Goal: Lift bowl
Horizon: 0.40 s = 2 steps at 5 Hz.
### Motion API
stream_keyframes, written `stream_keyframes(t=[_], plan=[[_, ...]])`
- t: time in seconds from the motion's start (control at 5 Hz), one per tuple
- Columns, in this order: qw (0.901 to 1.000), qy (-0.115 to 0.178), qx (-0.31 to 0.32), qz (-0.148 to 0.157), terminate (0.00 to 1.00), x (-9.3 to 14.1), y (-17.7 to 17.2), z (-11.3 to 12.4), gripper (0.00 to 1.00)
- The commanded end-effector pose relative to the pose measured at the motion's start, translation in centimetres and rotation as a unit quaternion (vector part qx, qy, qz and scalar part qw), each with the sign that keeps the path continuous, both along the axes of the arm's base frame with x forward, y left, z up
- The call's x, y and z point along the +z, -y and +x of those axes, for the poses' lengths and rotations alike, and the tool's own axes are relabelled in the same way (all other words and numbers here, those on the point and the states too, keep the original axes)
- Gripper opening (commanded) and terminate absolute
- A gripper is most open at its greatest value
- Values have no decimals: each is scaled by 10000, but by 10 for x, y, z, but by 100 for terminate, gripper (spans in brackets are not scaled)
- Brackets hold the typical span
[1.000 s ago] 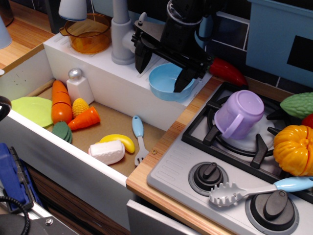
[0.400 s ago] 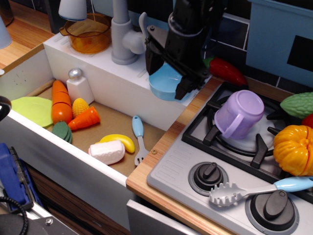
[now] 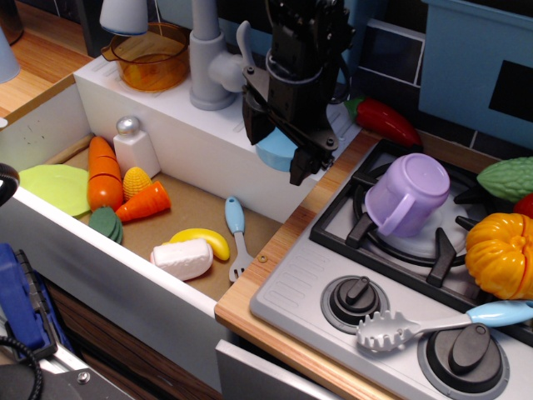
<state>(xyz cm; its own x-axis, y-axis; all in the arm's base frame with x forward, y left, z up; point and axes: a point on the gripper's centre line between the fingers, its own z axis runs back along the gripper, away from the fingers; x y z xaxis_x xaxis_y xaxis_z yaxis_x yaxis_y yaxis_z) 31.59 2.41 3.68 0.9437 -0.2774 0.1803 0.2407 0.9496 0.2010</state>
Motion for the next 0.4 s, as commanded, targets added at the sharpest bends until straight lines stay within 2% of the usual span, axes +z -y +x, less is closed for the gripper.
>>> stream_keyframes(t=[0.0, 0.2], plan=[[9997, 204, -144, -59, 0, -3, -6, 12, 100], [9996, 211, -191, -74, 0, -5, -6, 16, 100]])
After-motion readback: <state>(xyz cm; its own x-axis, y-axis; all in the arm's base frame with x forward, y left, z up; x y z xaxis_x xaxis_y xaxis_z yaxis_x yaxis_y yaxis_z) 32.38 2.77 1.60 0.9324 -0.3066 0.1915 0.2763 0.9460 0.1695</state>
